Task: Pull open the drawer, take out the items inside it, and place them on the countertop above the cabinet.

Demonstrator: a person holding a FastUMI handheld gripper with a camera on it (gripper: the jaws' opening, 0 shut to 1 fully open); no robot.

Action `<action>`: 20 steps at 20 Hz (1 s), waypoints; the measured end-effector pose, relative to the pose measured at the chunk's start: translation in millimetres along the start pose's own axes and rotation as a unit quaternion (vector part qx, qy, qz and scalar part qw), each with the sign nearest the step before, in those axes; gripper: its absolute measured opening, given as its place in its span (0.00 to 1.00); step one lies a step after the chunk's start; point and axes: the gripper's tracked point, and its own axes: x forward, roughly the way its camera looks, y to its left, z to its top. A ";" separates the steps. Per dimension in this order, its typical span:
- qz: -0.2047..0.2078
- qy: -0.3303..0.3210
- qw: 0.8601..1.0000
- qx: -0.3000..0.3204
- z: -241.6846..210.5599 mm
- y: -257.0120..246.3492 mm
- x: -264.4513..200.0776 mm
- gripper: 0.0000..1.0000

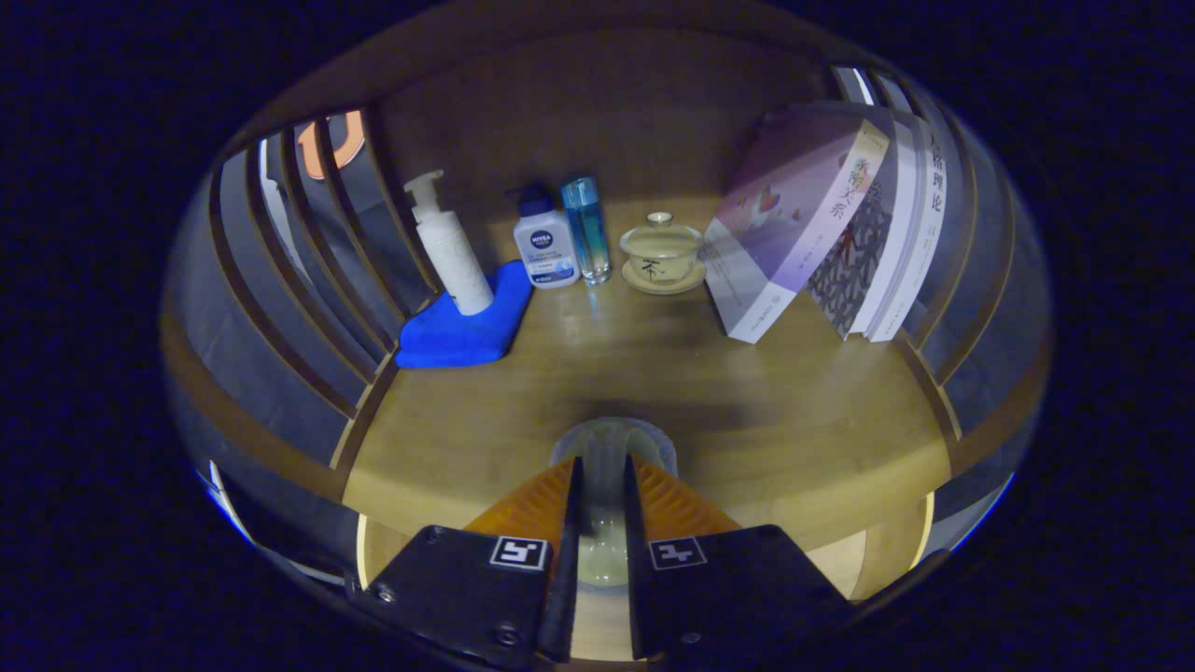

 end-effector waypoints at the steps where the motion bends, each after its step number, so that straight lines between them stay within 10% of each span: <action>1: 0.011 -0.014 1.000 0.009 1.6 4.6 -2.4 0.28; 5: 0.000 -0.114 0.993 -0.028 28.0 -1.2 -29.9 0.69; 8: -0.006 -0.197 0.979 -0.050 42.0 1.7 -70.8 0.66; 12: -0.016 -0.267 0.961 -0.067 34.5 2.6 -132.2 0.99; 20: 0.006 -0.347 0.936 -0.055 -28.0 7.5 -224.8 1.00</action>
